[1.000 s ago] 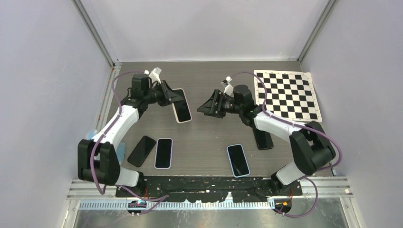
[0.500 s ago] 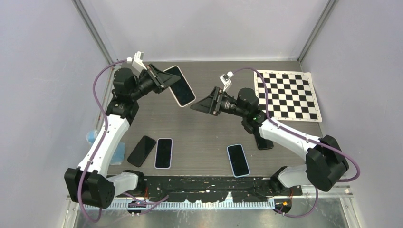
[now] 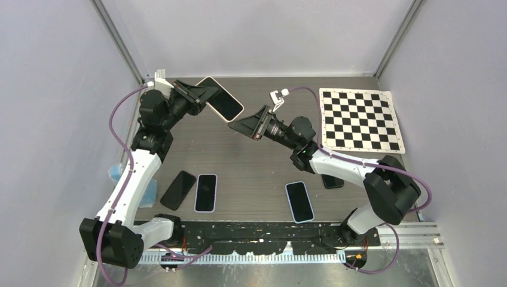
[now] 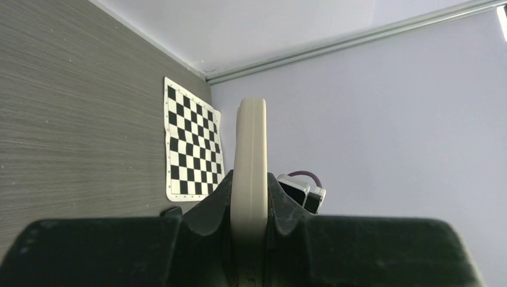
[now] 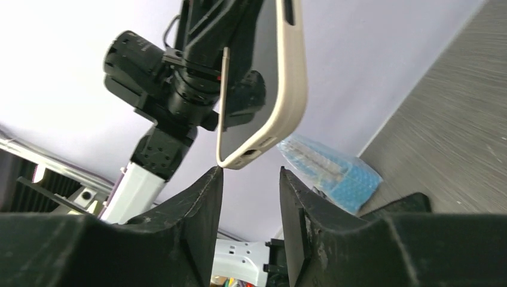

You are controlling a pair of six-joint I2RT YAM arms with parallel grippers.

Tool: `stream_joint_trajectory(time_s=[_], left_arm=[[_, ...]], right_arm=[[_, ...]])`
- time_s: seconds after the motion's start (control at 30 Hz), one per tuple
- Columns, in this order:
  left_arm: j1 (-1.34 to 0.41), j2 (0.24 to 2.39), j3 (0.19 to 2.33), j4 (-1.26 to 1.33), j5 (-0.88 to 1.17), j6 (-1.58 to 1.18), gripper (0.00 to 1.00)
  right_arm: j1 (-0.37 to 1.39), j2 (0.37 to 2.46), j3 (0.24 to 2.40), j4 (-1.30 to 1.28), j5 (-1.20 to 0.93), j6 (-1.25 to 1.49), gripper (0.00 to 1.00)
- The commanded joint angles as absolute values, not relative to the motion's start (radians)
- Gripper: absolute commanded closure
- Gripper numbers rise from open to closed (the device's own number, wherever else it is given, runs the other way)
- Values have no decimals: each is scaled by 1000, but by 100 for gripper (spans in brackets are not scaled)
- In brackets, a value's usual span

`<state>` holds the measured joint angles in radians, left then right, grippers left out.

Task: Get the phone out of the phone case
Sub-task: Remove the phone case from the phone.

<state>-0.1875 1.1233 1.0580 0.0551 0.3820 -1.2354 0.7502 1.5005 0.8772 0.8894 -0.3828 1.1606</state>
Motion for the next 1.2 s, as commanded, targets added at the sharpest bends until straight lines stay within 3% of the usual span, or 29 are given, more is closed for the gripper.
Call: stream_joint_trajectory(time_s=[0.0,0.33,0.4,0.5,0.63,0.77,0.93,1.17], left_arm=[[-190,1085,1054,159,371,-1273,100],[-190,1066,1032,168,347,-1282,100],[-191,1061,1029,167,341,-1282,100],[-190,1066,1028,171,363,-1297,100],[-190,1085,1031,179,418,-1332,100],[-190,1093,1026,144,434,-1376,100],[-190,1099,1029,99,441,-1407,100],[-190,1075,1026,49,433,-1427,100]], right_arm=[[762,1538,897,1175,-353,1223,56],[769,1587,895,1176,-303,1246,54],[769,1592,896,1179,-313,1245,61],[768,1593,911,1124,-343,1202,83],[768,1584,892,1086,-385,1102,92],[768,1571,899,984,-466,958,89],[769,1566,928,931,-532,916,68],[768,1541,942,774,-480,813,70]])
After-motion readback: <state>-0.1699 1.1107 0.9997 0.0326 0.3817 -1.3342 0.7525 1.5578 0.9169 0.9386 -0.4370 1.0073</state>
